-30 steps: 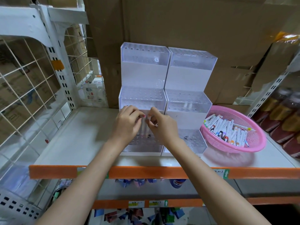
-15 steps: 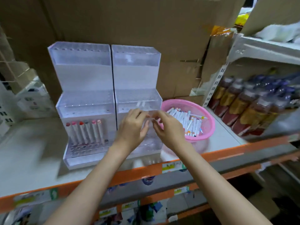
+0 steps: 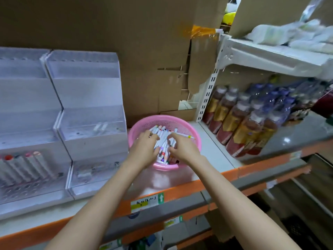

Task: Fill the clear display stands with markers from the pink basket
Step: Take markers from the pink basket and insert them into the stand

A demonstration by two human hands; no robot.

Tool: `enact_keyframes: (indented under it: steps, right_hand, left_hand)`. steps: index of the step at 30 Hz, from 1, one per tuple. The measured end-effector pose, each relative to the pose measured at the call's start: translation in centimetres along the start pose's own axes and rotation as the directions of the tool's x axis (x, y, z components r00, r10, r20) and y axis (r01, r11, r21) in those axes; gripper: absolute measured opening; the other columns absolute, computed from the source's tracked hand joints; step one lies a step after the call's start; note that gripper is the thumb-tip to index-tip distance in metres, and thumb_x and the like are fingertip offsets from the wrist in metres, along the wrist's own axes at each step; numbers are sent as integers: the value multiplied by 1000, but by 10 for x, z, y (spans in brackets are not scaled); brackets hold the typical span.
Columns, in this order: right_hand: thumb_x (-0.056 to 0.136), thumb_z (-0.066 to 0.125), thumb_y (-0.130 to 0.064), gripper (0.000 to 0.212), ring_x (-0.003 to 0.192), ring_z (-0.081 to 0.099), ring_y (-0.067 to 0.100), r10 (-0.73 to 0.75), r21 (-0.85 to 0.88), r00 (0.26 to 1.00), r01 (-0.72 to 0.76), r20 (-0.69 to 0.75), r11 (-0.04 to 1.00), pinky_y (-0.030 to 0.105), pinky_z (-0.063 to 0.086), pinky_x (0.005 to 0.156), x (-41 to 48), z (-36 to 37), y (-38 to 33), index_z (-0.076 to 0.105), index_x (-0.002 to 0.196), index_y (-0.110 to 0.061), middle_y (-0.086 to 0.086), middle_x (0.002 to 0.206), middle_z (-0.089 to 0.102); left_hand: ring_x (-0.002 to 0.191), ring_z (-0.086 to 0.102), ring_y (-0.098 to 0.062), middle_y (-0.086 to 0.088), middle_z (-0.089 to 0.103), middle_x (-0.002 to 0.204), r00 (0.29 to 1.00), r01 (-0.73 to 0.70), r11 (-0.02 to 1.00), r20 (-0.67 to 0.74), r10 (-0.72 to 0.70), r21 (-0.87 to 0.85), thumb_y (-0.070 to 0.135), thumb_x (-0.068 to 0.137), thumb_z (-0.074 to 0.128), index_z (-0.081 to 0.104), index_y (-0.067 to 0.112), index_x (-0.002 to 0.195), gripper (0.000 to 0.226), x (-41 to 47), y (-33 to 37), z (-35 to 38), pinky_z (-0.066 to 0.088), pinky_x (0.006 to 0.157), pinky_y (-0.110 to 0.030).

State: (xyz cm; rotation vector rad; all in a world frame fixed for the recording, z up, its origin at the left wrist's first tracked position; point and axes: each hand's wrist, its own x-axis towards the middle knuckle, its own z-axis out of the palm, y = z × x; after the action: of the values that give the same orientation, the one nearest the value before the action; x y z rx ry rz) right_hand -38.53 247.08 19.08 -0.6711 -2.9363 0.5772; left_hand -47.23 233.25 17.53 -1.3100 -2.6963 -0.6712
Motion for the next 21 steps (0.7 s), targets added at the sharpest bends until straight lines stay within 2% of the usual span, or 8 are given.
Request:
enact_keyframes:
  steps: [4, 6, 8, 10, 13, 16, 18, 21]
  right_hand:
    - [86, 58, -22, 23, 92, 60, 32, -19, 51, 1000, 19, 11, 999, 38, 47, 72, 15, 4, 3, 53, 108, -17, 10, 99, 66]
    - [82, 58, -20, 24, 91, 61, 31, -14, 61, 1000, 13, 15, 998, 37, 47, 70, 22, 5, 5, 52, 105, -18, 8, 98, 65]
    - [79, 61, -16, 33, 90, 61, 28, -12, 81, 1000, 12, 8, 997, 34, 46, 66, 28, 5, 7, 52, 111, -18, 7, 98, 65]
    - [79, 63, -13, 41, 89, 61, 25, -19, 123, 1000, 20, -8, 992, 31, 43, 63, 32, 5, 8, 51, 118, -16, 5, 98, 66]
    - [79, 64, -7, 44, 86, 58, 22, -39, 198, 999, 43, -28, 979, 27, 37, 61, 33, 3, 11, 53, 121, -13, 4, 97, 63]
    - [79, 63, -6, 44, 87, 58, 22, -45, 237, 998, 53, -41, 970, 26, 35, 65, 35, 4, 13, 54, 122, -13, 5, 98, 63]
    - [80, 60, -6, 43, 94, 61, 26, -24, 256, 999, 34, -43, 966, 26, 36, 67, 37, 5, 15, 56, 122, -13, 7, 105, 65]
    - [80, 57, -4, 42, 96, 61, 24, -1, 301, 999, 16, -50, 953, 26, 39, 69, 38, 6, 16, 60, 121, -14, 6, 107, 66]
  left_hand:
    - [108, 47, -30, -13, 55, 114, 998, 61, 989, 9, -62, 135, 8, 87, 52, 56, 12, 123, 37, 19, -1, 5, 40, 87, -39]
    - [101, 52, -30, -14, 59, 106, 996, 93, 983, -12, -92, 161, 3, 82, 54, 59, 10, 109, 29, 24, -4, 9, 42, 80, -38]
    - [88, 55, -29, -12, 62, 95, 993, 119, 976, -34, -115, 181, -2, 76, 54, 59, 9, 91, 20, 28, -9, 11, 39, 68, -35]
    - [83, 57, -29, -12, 61, 89, 990, 137, 974, -46, -131, 179, -5, 77, 53, 59, 8, 84, 15, 30, -10, 11, 38, 64, -35]
    - [81, 57, -28, -10, 59, 89, 986, 163, 974, -55, -156, 160, 0, 83, 55, 55, 11, 77, 13, 32, -10, 13, 46, 67, -38]
    - [79, 56, -26, -8, 60, 86, 977, 212, 973, -28, -210, 96, 15, 86, 61, 53, 11, 74, 15, 36, -8, 12, 44, 66, -37]
    - [78, 57, -24, -7, 63, 85, 969, 247, 969, 1, -247, 25, 23, 86, 63, 62, 7, 79, 17, 39, -4, 9, 45, 67, -37]
    - [80, 60, -23, -8, 68, 86, 967, 253, 967, 19, -253, -41, 20, 86, 63, 68, 6, 88, 15, 38, 1, 5, 48, 70, -37]
